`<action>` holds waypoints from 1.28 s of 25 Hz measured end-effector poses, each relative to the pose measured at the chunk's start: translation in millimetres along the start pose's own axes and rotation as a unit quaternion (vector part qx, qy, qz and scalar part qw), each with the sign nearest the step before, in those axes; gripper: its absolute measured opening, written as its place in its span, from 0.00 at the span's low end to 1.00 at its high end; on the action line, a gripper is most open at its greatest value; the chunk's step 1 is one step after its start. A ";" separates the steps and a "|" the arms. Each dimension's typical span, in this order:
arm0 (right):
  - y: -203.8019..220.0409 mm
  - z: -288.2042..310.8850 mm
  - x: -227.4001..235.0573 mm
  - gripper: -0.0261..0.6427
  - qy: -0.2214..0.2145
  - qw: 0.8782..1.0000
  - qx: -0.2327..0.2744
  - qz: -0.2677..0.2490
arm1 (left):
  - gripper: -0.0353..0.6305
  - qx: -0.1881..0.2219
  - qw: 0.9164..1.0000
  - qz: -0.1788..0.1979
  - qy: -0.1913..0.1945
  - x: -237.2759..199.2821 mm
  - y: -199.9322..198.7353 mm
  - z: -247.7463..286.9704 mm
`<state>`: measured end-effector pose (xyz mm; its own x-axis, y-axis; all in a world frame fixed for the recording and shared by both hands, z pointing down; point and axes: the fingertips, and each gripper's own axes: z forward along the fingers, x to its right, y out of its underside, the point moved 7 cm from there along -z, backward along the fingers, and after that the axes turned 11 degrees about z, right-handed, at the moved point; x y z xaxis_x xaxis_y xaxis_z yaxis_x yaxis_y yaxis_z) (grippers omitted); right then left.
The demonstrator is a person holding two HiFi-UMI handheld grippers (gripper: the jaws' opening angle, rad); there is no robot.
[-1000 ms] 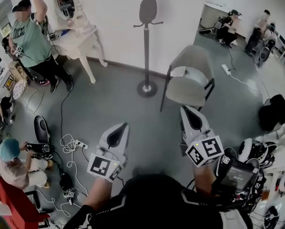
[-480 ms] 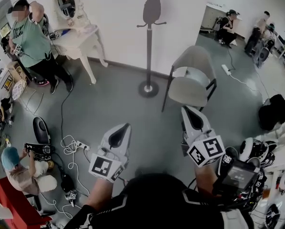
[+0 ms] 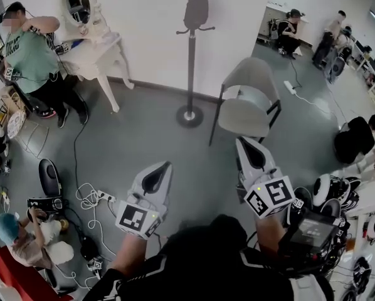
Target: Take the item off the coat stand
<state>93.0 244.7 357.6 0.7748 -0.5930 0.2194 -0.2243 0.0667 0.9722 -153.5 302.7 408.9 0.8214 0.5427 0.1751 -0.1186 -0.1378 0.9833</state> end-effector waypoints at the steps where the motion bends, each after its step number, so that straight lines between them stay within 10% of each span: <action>1: 0.4 1.4 -0.3 0.05 0.002 1.000 0.000 0.000 | 0.04 0.000 1.000 0.000 0.003 -1.8 1.1 0.7; 32: -32.3 119.4 152.7 0.05 -0.038 0.999 0.006 0.023 | 0.04 -0.002 0.999 0.022 -0.040 -50.3 -6.0 170.6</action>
<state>148.0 56.2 349.9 0.7166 -0.6489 0.2557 -0.2653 0.0854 0.9604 -99.0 134.9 385.9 0.8572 0.4685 0.2139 -0.1577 -0.1567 0.9750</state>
